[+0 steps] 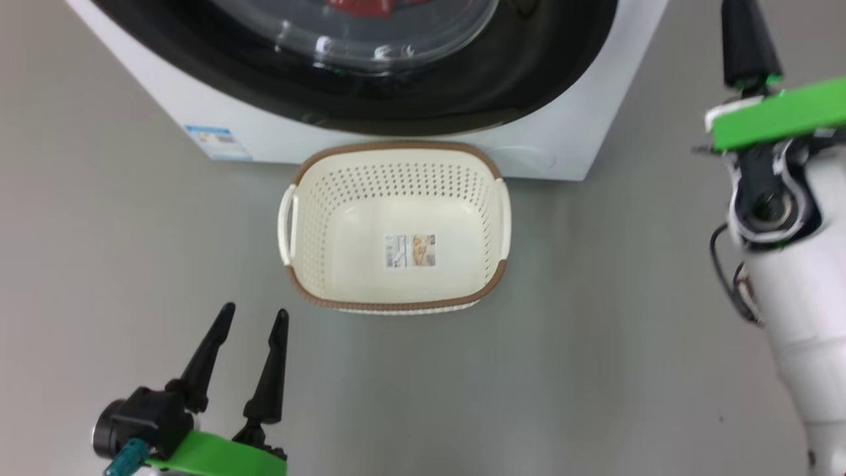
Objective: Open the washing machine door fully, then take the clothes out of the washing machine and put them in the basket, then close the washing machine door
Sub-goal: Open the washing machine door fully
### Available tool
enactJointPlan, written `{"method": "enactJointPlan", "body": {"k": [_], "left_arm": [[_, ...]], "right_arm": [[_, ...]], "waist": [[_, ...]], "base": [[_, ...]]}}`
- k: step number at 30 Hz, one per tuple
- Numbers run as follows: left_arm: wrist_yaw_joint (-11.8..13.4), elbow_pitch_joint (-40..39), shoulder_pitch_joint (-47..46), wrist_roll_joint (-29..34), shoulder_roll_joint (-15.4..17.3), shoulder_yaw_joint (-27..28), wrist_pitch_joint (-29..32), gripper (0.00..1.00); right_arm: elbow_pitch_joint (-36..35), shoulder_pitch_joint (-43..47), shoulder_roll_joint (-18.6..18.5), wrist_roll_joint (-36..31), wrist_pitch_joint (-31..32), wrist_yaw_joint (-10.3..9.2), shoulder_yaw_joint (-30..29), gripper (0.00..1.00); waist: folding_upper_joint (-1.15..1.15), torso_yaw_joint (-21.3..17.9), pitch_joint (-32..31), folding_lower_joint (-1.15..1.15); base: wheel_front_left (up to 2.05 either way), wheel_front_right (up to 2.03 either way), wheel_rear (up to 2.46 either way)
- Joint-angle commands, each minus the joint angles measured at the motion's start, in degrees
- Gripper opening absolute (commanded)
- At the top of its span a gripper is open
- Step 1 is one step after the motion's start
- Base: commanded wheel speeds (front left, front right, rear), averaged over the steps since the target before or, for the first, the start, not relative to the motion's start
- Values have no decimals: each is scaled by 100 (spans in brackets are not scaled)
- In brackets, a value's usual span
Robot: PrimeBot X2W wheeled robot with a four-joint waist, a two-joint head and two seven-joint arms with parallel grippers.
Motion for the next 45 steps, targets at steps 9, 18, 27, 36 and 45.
{"method": "enactJointPlan", "body": {"k": [9,18,27,36,45], "left_arm": [[-31,-92,-479,-213,158,-47,-70,100],[-31,-52,-636,-301,160,-111,-70,100],[-31,-14,-699,-330,119,-132,-70,100],[-31,52,-606,-306,72,-104,-70,100],[-31,67,-424,-285,50,-38,-70,100]], "right_arm": [[-65,-1159,-415,1470,759,2,405,0],[215,-1749,-681,2120,1747,2,708,0],[630,-2233,-724,2412,2693,2,1080,0],[533,-2006,-717,2652,3295,2,1360,0],[293,-1357,-685,2854,3579,2,1545,0]], "waist": [[0,526,801,0],[0,614,1033,0],[0,646,1091,0],[0,600,785,0],[0,497,359,0]], "base": [[0,0,0],[0,0,0],[0,0,0],[0,0,0],[0,0,0]]}}
